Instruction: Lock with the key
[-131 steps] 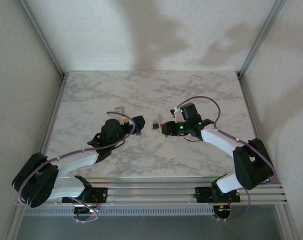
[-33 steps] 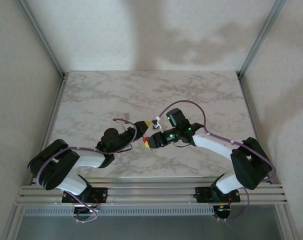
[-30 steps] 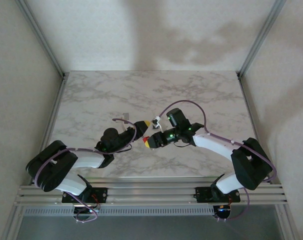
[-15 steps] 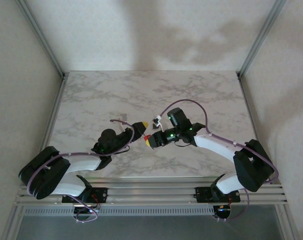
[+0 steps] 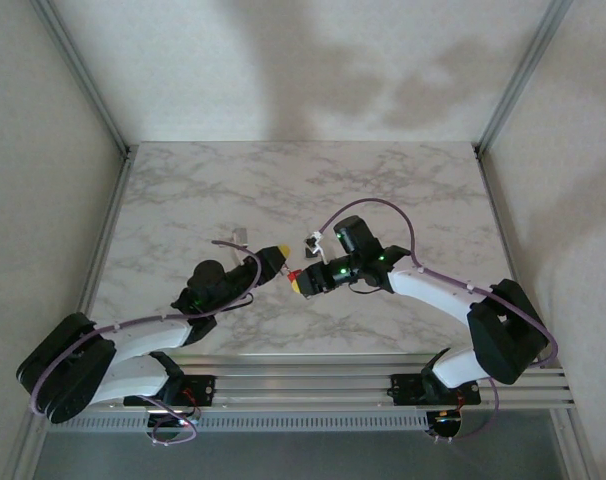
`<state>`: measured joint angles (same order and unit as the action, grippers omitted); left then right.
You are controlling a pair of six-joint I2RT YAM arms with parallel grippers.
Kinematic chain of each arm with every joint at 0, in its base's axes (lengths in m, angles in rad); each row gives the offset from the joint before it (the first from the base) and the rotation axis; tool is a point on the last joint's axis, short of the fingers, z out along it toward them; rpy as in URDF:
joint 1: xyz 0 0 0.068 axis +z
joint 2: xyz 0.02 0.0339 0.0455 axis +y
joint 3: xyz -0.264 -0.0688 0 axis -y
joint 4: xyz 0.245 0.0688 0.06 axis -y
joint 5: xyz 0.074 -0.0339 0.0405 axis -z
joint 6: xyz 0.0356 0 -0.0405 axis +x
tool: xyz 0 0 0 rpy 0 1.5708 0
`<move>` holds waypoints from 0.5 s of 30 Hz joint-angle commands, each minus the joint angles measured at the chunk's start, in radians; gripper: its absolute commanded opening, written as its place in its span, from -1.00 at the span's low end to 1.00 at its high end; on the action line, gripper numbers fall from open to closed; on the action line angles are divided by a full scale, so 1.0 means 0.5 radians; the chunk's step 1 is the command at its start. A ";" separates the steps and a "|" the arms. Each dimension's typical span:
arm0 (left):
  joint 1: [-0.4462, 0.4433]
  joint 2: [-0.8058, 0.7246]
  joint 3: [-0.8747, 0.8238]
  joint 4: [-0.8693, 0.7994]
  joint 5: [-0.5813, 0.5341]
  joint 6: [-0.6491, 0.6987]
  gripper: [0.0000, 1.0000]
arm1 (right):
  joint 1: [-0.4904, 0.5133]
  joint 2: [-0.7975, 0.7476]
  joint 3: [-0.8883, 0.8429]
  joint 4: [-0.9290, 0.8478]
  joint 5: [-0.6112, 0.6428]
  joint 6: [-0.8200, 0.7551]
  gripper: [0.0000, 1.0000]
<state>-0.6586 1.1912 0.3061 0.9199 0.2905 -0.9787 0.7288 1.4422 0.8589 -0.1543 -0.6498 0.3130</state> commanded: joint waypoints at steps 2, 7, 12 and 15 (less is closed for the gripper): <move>-0.013 -0.083 -0.017 -0.013 -0.020 0.043 0.20 | 0.025 0.052 0.079 -0.083 0.090 -0.043 -1.00; -0.014 -0.095 0.010 -0.070 -0.024 -0.012 0.20 | 0.086 0.071 0.097 -0.111 0.129 -0.067 -1.00; -0.014 -0.150 0.061 -0.171 -0.038 -0.088 0.21 | 0.124 0.118 0.130 -0.168 0.193 -0.102 -1.00; -0.014 -0.197 0.099 -0.275 -0.062 -0.126 0.23 | 0.141 0.136 0.149 -0.193 0.235 -0.112 -1.00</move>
<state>-0.6586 1.1336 0.3058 0.7856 0.2592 -1.0111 0.7834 1.4899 0.9047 -0.2073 -0.5735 0.2752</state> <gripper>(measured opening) 0.612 0.393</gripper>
